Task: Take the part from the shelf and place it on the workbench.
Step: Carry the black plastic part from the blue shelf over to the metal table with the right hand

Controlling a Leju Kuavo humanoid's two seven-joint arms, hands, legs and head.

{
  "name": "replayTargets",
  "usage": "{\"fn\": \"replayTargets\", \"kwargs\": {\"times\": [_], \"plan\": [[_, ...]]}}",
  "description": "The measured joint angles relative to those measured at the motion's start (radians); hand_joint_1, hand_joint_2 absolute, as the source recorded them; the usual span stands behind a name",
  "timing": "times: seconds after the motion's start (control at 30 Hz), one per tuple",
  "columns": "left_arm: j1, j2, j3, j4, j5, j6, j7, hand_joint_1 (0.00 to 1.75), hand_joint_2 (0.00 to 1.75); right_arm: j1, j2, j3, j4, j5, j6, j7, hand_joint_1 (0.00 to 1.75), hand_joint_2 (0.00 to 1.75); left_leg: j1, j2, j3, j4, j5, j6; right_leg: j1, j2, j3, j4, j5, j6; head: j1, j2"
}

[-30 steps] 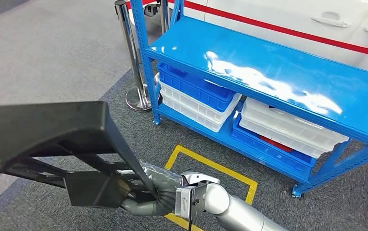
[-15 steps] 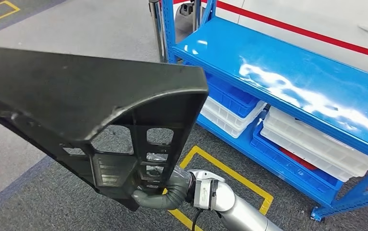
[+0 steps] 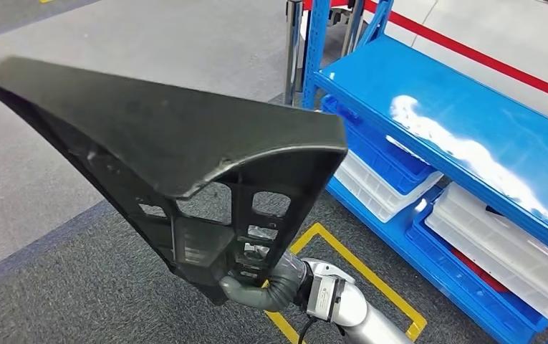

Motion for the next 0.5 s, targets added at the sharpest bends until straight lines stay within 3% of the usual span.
{"fn": "replayTargets", "kwargs": {"times": [0.03,0.07,0.1,0.17,0.23,0.3,0.37,0.43,0.5], "plan": [[0.0,0.001,0.0,0.0,-0.005,-0.003,-0.004,0.0,1.75,0.007,-0.006,-0.003,0.0,0.004,-0.005,-0.002,1.75,1.75,0.0,-0.014,0.0,0.002,0.0,-0.001,-0.001,0.002,-0.007,0.007,0.012,0.001,0.0,0.0],[0.0,0.002,0.0,0.0,-0.01,-0.006,-0.008,0.0,1.75,0.011,-0.011,-0.005,0.0,0.009,-0.011,-0.005,1.75,1.75,0.001,-0.028,-0.001,0.006,-0.001,-0.002,-0.002,0.004,0.004,-0.024,0.042,0.002,0.0,0.0],[0.001,0.003,0.0,0.0,-0.015,-0.008,-0.011,0.0,1.75,0.013,-0.014,-0.007,0.0,0.014,-0.017,-0.008,1.75,1.75,0.002,-0.042,-0.001,0.011,-0.003,-0.005,-0.005,0.011,0.031,-0.085,0.082,0.002,0.0,0.0],[0.0,0.006,0.0,0.0,-0.023,-0.009,-0.014,0.0,1.75,0.014,-0.021,-0.009,-0.001,0.023,-0.026,-0.014,1.75,1.75,0.001,-0.066,-0.006,0.024,-0.009,-0.015,-0.01,0.043,0.082,-0.197,0.128,-0.001,0.0,0.0],[-0.001,0.011,-0.001,0.0,-0.027,-0.009,-0.015,0.0,1.75,0.02,-0.026,-0.011,-0.005,0.029,-0.032,-0.016,1.75,1.75,0.002,-0.084,-0.014,0.03,-0.01,-0.028,-0.008,0.057,0.096,-0.233,0.131,-0.009,0.0,0.0],[0.002,0.015,-0.002,0.0,-0.028,-0.008,-0.014,0.0,1.75,0.025,-0.03,-0.011,-0.008,0.034,-0.035,-0.017,1.75,1.75,0.006,-0.093,-0.021,0.03,-0.007,-0.041,-0.005,0.037,0.096,-0.237,0.137,-0.023,0.0,0.0],[0.003,0.016,-0.002,0.001,-0.032,-0.001,-0.011,0.0,1.75,0.026,-0.031,-0.012,-0.014,0.037,-0.035,-0.017,1.75,1.75,0.004,-0.056,-0.039,0.065,-0.029,-0.05,-0.007,0.017,0.098,-0.244,0.141,-0.036,-0.003,0.0],[-0.001,0.016,-0.003,0.001,-0.037,0.014,-0.002,0.0,1.75,0.03,-0.034,-0.013,-0.021,0.038,-0.034,-0.017,1.75,1.75,0.003,-0.002,-0.088,0.171,-0.088,-0.057,-0.005,-0.006,0.099,-0.246,0.141,-0.044,-0.007,0.0],[-0.004,0.017,-0.003,0.001,-0.039,0.035,0.01,0.0,1.75,0.034,-0.039,-0.016,-0.024,0.042,-0.03,-0.017,1.75,1.75,0.006,0.018,-0.141,0.284,-0.134,-0.061,-0.001,-0.033,0.099,-0.246,0.139,-0.047,-0.007,0.0]]}}
